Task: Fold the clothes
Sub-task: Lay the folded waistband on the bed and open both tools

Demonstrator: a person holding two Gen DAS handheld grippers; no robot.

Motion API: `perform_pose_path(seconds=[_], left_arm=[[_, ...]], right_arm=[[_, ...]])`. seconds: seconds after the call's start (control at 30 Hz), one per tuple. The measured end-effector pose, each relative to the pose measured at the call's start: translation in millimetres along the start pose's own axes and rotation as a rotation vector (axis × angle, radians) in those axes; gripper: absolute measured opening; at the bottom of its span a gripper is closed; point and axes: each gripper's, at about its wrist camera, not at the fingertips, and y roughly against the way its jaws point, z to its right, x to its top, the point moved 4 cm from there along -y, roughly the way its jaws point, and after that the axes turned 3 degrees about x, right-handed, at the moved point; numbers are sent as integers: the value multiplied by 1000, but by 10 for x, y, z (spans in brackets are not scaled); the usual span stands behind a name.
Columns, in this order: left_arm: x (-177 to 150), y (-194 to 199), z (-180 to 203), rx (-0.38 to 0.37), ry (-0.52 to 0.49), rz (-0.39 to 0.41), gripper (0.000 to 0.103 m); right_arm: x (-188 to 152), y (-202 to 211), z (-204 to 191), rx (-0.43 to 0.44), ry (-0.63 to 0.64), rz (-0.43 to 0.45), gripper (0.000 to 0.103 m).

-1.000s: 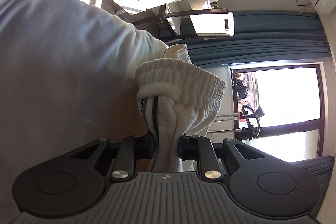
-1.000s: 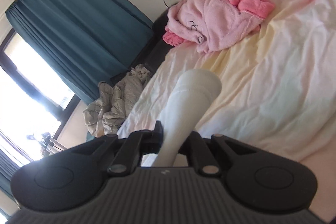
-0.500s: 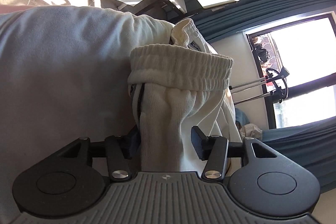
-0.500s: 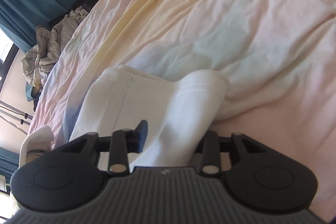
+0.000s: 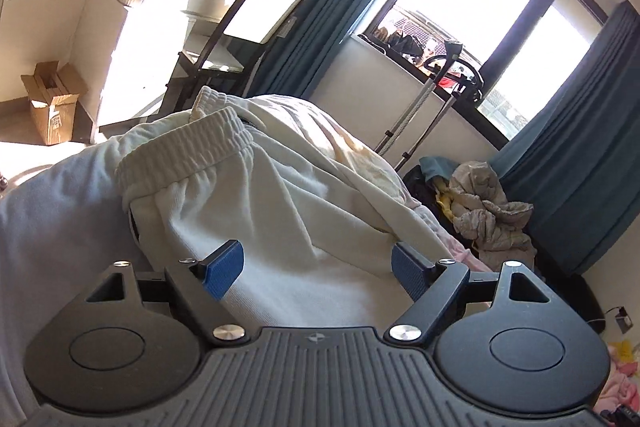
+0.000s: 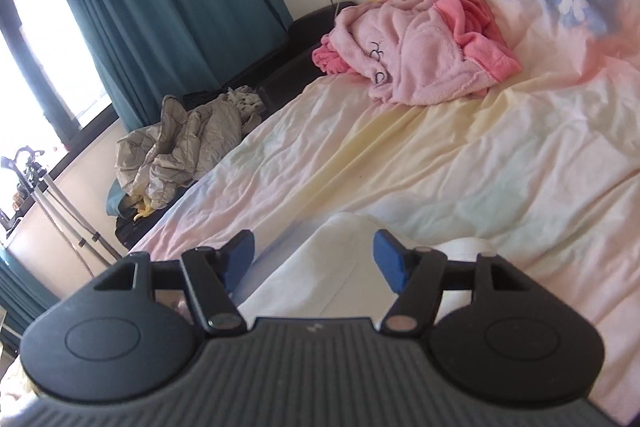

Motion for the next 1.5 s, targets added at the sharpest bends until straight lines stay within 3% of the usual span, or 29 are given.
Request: perform_pose_path(seconds=[0.27, 0.53, 0.63, 0.73, 0.93, 1.1, 1.17, 1.27, 1.3, 1.33, 1.4, 1.5], left_arm=[[-433, -524, 1088, -134, -350, -77, 84], [-869, -1213, 2373, -303, -805, -64, 84], [-1025, -1407, 2788, -346, -931, -32, 85], [-1189, -1634, 3185, -373, -1040, -9, 92], [-1532, -2119, 3716, -324, -1223, 19, 92], [-1710, -2544, 4005, -240, -1280, 20, 90], [-1749, -2649, 4092, -244, -1274, 9, 84], [-1771, -2793, 4182, -230, -1246, -29, 65], [-1776, -2818, 4181, -227, -1241, -46, 51], [-1779, -2838, 4176, -225, -1235, -65, 24], [-1762, -2837, 4158, -231, -1213, -90, 0], [-1665, -2692, 4119, -266, -1170, -80, 0]], right_arm=[[-289, -43, -515, 139, 140, -84, 67], [-198, -90, -594, 216, 132, -87, 67], [-163, -146, -561, 224, 118, -96, 67], [-186, -202, -535, 226, 96, -112, 67], [-248, -329, -530, 243, 81, -141, 67], [-312, -484, -465, 233, 61, -168, 67], [-339, -547, -435, 234, 44, -186, 67], [-340, -611, -432, 240, 46, -186, 67], [-332, -627, -437, 242, 50, -182, 67], [-319, -649, -435, 238, 59, -175, 67], [-288, -696, -429, 224, 78, -160, 67], [-262, -756, -354, 199, 66, -160, 67]])
